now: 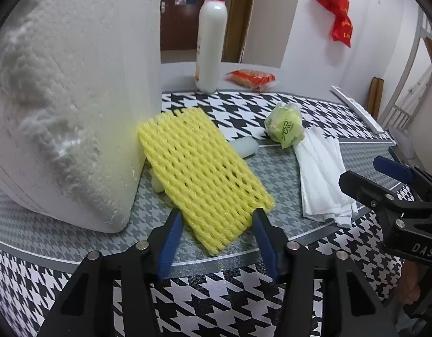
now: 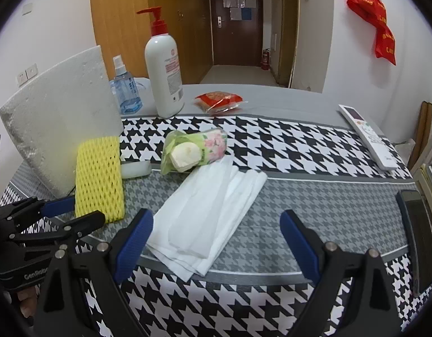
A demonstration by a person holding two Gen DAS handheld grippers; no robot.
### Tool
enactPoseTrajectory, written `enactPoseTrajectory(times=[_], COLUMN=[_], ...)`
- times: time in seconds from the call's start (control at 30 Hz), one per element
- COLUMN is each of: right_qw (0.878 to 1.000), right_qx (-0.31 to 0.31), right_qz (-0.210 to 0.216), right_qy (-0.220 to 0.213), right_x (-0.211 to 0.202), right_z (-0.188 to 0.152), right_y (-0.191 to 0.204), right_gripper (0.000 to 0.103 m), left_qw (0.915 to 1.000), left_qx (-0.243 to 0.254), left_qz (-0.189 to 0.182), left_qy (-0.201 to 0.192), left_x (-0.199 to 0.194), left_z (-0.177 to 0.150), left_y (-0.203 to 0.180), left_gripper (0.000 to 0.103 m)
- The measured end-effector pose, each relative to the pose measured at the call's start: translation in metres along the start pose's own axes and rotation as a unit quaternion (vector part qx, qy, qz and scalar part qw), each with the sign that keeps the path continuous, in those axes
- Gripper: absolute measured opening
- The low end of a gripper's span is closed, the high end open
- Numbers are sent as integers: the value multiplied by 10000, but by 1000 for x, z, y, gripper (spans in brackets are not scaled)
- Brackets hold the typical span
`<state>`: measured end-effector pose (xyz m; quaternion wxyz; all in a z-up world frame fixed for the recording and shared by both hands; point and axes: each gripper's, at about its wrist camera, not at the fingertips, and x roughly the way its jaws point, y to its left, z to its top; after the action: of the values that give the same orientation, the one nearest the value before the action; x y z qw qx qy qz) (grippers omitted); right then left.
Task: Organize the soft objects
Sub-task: 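Grasp the yellow foam net with the left gripper, then lift the yellow net with the left gripper while the right gripper grasps the white cloth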
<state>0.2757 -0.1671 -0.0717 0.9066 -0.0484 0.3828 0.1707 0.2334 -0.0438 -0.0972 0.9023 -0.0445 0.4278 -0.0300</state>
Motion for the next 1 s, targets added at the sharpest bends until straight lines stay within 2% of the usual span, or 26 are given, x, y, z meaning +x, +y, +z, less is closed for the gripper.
enactPoseTrajectory(times=[0.17,0.33,0.4,0.73,0.87,0.93,1.0], right_qw=[10000,9999,9998,9990,9983,9975,9976], right_qx=[-48,-108,-144,-184,-264,-253,-281], right_qz=[-2,-22,-32,-45,25,37,-7], right_qy=[67,126,168,404,523,653,633], right_x=[4,7,9,20,25,31,31], right_z=[0,0,0,0,0,0,0], right_y=[3,6,8,8,11,10,10], right_gripper=[94,94,94,94,84,75,72], left_qw=[10000,9996,9994,9972,9968,9968,9967], left_qx=[73,155,199,97,77,70,47], left_qz=[-18,-220,-267,-640,-633,-612,-628], left_qy=[-14,-42,-86,-364,-488,-513,-511], left_x=[0,0,-1,-11,-15,-16,-16], left_z=[0,0,-1,0,0,-1,-1], left_y=[-2,-4,-5,1,3,4,6], left_gripper=[42,21,17,14,14,14,14])
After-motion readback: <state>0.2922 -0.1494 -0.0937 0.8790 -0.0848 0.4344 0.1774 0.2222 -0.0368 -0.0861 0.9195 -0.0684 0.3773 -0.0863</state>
